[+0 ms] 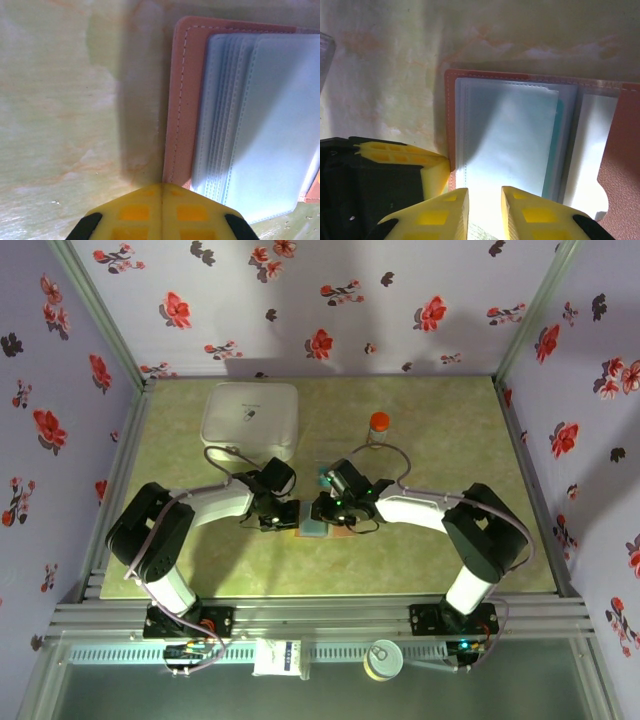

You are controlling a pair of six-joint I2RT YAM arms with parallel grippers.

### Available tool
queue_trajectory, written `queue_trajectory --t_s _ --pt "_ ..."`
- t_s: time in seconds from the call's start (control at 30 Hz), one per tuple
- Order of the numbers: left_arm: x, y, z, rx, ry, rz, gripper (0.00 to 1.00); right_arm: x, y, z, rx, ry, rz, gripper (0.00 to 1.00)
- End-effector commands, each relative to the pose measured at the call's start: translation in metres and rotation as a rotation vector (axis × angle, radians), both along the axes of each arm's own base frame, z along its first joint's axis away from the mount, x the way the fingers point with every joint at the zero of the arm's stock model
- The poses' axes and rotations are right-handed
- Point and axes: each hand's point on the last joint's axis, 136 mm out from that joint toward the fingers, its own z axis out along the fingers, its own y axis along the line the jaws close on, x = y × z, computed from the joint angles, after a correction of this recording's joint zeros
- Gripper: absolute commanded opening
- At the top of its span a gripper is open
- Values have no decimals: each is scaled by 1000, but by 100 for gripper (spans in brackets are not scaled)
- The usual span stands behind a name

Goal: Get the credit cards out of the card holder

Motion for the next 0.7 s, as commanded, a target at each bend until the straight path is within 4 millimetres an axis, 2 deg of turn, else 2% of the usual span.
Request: queue_trajectory --t_s 0.0,0.13,0.37,0.57,0.67 --pt "-6 6 -7 28 12 12 0 1 7 -1 7 9 -5 26" --pt "-6 6 -7 32 12 8 0 0 0 -5 -38 12 -7 28" --pt "-3 8 -6 53 7 5 0 0 -21 -2 -125 -19 -24 28" --pt "-3 8 -6 57 10 8 0 -2 -26 -6 -144 -15 -21 28" --pt "-2 8 -3 53 2 9 0 -3 -24 -9 -139 -6 -16 25"
